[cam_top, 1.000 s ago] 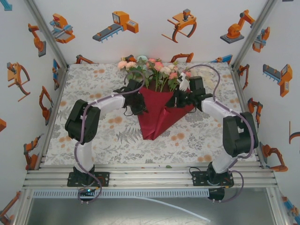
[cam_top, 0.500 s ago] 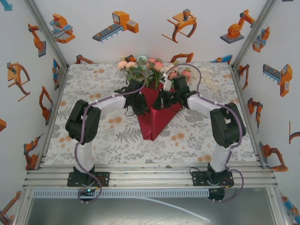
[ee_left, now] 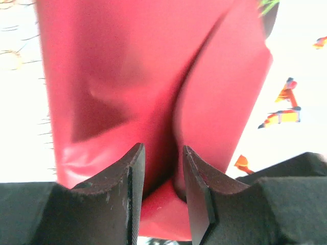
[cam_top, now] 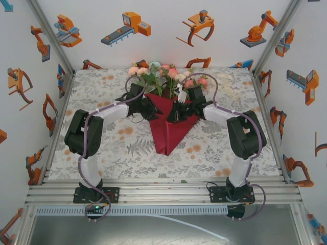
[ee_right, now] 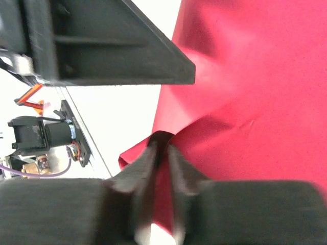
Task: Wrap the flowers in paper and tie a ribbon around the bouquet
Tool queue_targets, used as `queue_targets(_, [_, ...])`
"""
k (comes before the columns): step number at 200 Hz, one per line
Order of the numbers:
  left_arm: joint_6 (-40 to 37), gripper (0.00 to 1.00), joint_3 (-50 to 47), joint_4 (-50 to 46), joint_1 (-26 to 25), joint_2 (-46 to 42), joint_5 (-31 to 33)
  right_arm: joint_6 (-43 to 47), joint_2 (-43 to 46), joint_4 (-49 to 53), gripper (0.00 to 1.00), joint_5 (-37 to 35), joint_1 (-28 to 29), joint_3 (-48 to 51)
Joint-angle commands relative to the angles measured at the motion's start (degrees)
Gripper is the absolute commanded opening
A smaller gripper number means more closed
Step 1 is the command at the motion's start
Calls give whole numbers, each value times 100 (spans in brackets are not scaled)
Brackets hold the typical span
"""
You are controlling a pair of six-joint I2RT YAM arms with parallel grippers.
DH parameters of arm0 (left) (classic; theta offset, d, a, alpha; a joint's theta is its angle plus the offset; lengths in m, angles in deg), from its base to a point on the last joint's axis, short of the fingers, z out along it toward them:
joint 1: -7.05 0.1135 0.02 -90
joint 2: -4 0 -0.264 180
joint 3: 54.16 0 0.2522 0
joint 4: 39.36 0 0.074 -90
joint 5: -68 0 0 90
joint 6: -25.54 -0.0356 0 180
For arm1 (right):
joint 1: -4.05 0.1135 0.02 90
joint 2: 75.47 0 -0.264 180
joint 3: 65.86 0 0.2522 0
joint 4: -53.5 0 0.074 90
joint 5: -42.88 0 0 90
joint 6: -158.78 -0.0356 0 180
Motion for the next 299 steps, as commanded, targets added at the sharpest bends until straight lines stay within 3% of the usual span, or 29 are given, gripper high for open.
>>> queue_targets(1, [879,38,59,738,-33,-160,-551,194,-20,194,36,-44,-29,86])
queue_targets(24, [991,38,133,778,-69,-7,-568,107,34,197,45,-156,-93,112])
queue_targets(47, [1033,39,318,741,-61,255,-707,102,124,155,44,-70,-146,159])
queue_targets(92, [1090,41,1091,468,-158,1084,-1641,11,564,-466,43,-6,-155,566])
queue_targets(152, [1143,42,1105,408,-211,1343,-1590,-94,796,-1008,43,117,-170,746])
queue_targets(179, [1270,43,1235,740,-244,1495,-1894,-68,782,-983,44,89,-168,685])
queue_targets(194, [1348,36,1297,1019,-278,1559,-2127,-87,734,-916,45,31,-176,606])
queue_targets(227, [1392,0,1204,1252,-241,1531,-2190,45,879,-173,50,-345,-190,147])
queue_targets(258, [1348,0,1210,1474,-167,1479,-2215,120,1390,739,55,-721,-490,-183])
queue_targets(299, [1086,0,1308,1599,-140,1440,-2161,117,2185,1171,58,-1584,-986,114])
